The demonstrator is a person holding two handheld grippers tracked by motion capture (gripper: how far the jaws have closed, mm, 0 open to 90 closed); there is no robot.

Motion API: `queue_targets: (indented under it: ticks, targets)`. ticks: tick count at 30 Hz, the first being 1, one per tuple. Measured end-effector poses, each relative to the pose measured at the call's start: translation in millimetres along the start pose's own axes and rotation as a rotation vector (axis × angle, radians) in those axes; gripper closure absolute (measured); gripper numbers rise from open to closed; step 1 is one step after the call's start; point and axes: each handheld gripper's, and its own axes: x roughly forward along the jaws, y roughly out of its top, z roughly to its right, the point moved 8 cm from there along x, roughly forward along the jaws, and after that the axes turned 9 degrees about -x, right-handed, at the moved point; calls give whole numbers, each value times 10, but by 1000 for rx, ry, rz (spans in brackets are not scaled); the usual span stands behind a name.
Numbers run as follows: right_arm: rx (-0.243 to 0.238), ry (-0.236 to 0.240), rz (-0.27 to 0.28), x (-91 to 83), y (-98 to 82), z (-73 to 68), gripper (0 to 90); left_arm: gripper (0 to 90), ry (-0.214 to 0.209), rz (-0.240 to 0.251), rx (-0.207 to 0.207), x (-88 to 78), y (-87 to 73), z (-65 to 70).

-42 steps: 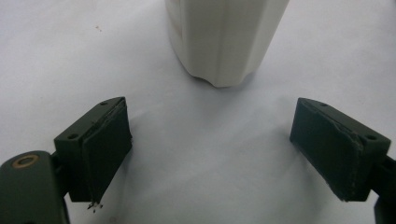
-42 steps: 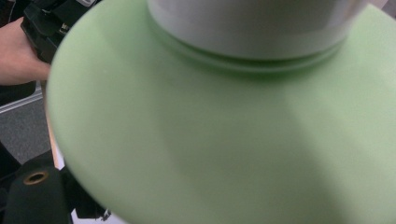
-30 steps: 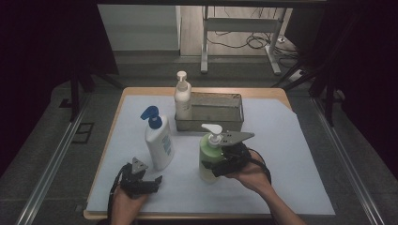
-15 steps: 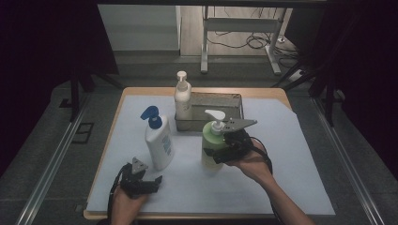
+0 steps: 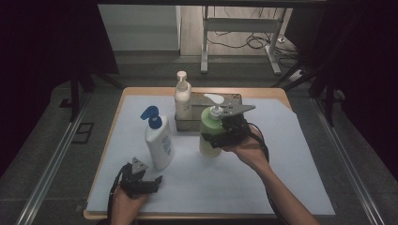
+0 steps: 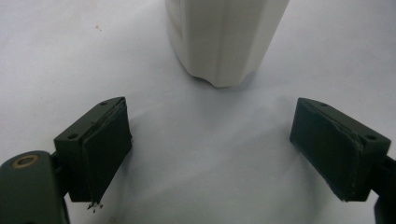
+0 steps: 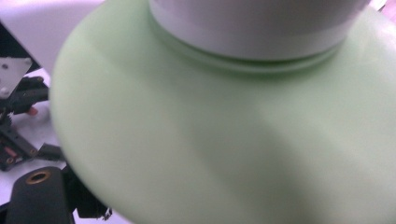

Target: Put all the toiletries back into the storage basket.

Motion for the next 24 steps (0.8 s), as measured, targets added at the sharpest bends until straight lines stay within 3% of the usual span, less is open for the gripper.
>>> queue_targets:
  ticks: [24]
  targets:
    - [13, -52, 19, 105, 407, 254, 127, 120, 1, -1, 0, 0, 0, -2]
